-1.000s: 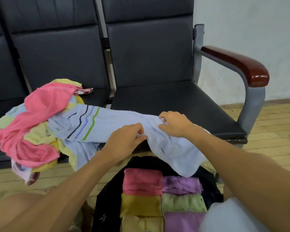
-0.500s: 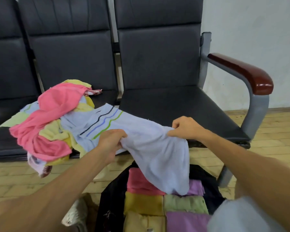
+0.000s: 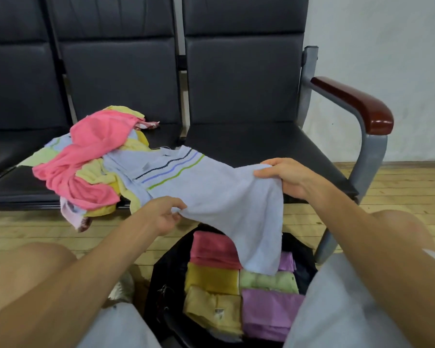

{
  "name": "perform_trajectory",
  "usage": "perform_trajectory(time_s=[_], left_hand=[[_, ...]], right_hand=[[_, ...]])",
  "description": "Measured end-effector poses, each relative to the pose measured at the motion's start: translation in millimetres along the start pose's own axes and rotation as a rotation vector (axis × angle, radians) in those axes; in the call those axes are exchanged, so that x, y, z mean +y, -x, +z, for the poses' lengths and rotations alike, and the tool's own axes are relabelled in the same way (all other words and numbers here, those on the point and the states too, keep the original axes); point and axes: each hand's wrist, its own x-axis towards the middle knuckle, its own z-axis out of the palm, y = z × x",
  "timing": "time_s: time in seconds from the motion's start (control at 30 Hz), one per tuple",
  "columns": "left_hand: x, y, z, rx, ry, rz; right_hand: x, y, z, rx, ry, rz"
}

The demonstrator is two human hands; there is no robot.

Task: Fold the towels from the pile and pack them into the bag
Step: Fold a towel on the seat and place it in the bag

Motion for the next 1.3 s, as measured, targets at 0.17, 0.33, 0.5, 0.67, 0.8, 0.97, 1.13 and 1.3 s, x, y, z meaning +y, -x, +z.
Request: perform_trajectory(time_s=[0.17,0.33,0.5,0.67,0.8,0.97,1.13,1.3], left_hand=[[-4,-9,-9,-0.010,0.051,0.033],[-10,-6,-5,-0.173,-0.045,-0.025],[-14,-3,9,-0.176,-0.241,0.167],[-1,-3,11,-0.072,-0.456,0.441],[11,-3,14,-0.093,-0.432,0.531],[34,6,21,-0.101,-0.377,0.602],[46,22,21,-0.213,-0.632,0.767],[44,15,12,-0.018,-1.160,0.902]], right_hand=[[8,-2,-5,-0.023,0.035,0.123],[22,-10,-4,0.068,0.238,0.199],[16,-8,6,-0.032,0.047,0.190],[8,-4,16,-0.106,-0.197,0.138],[0,-1,13,-0.149,-0.197,0.069],[0,-2,-2,-0.142,-0.191,-0.025],[4,1,-24,0.051,-0.281,-0.062],[13,11,-48,0.257,-0.087,-0.093]])
